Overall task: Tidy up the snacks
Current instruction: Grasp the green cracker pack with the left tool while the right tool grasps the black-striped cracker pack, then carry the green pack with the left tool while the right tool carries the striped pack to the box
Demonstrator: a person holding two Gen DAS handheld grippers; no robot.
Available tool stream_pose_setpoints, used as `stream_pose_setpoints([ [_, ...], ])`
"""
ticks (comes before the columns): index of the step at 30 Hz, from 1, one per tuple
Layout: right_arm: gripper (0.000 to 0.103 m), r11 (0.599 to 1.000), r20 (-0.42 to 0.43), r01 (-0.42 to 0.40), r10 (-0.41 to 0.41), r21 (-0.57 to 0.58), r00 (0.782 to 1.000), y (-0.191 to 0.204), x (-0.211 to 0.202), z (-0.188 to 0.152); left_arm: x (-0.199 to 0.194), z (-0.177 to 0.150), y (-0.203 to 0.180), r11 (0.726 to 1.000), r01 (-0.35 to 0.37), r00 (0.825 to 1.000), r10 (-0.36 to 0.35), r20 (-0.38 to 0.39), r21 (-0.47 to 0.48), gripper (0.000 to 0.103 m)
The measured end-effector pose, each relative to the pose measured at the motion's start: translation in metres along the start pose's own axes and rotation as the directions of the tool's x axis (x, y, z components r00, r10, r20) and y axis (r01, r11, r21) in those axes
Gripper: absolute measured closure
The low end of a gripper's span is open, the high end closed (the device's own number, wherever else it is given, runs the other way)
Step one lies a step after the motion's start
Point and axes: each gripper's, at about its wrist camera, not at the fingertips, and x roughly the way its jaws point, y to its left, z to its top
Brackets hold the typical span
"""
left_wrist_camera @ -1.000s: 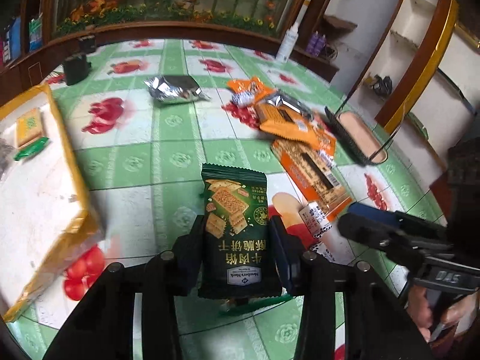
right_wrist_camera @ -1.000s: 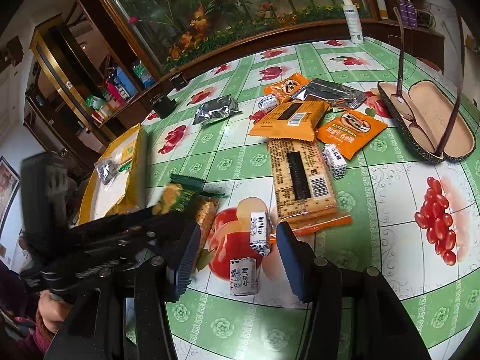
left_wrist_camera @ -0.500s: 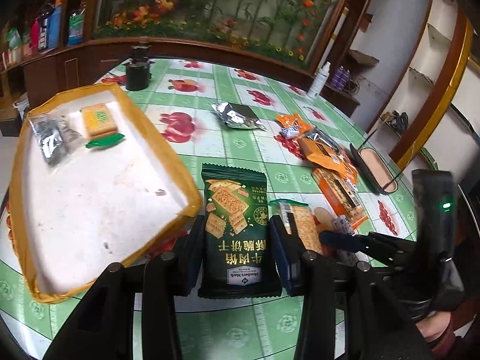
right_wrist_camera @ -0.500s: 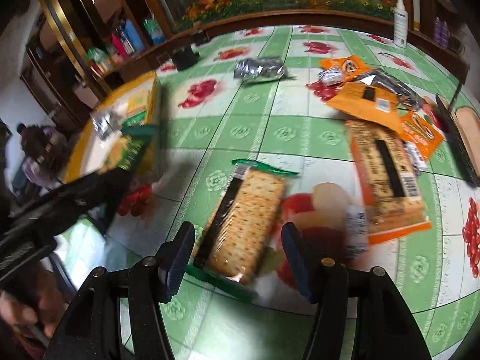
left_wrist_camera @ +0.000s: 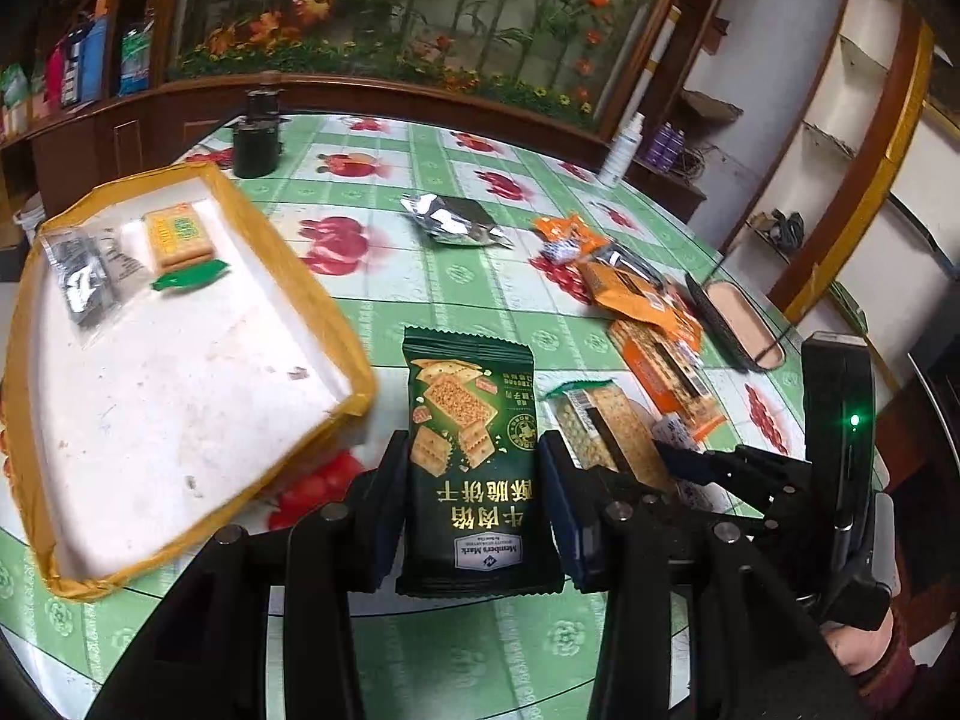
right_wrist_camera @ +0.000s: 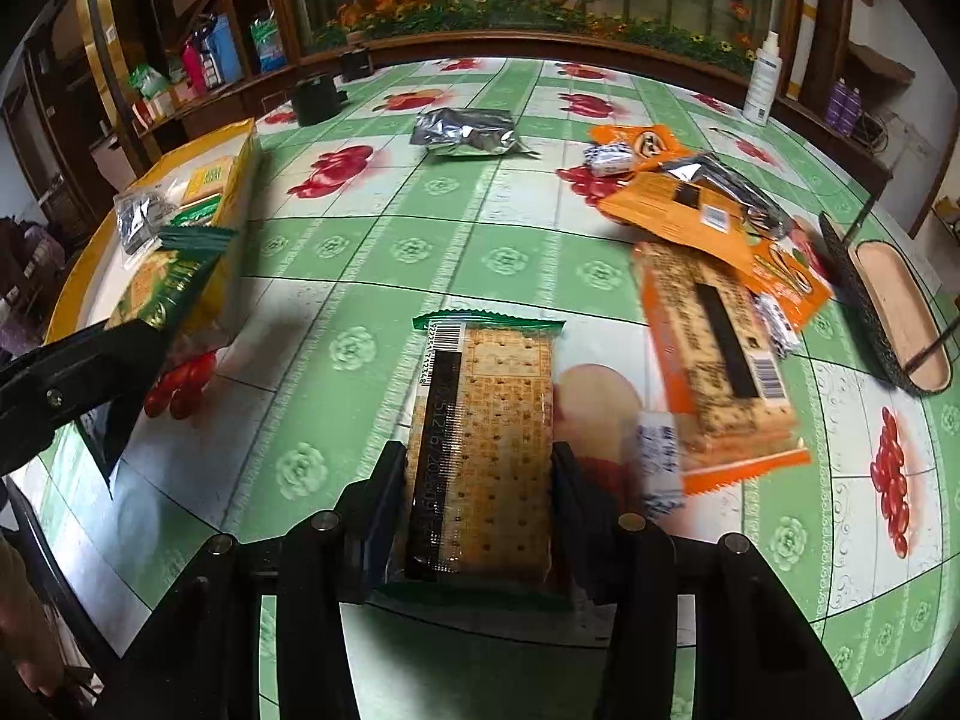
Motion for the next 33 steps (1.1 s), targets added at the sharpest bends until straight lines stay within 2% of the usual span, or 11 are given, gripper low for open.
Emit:
stream_pose_setpoints([
  [6, 0.052, 1.0, 0.012, 0.027, -0.027, -0.004, 1.0, 0.0, -0.002, -0.003, 0.009, -0.001, -0.015, 0.999, 0.026, 1.0, -0.025, -0.013, 0.031, 0.062],
  [10, 0.052, 1.0, 0.024, 0.008, -0.009, 0.027, 1.0, -0.005, -0.003, -0.004, 0.011, -0.001, -0.016, 0.999, 0.02, 1.0, -0.02, -0.02, 0.035, 0.062],
  [23, 0.052, 0.999, 0.015, 0.048, -0.048, -0.006, 0.999, 0.002, -0.001, -0.004, 0.012, 0.0, -0.016, 0.999, 0.018, 1.0, -0.018, -0.02, 0.031, 0.062],
  [33, 0.053, 1.0, 0.06, -0.002, 0.001, 0.015, 0.998, -0.003, -0.017, -0.003, 0.004, 0.001, -0.013, 0.999, 0.017, 1.0, -0.017, 0.002, 0.03, 0.062],
])
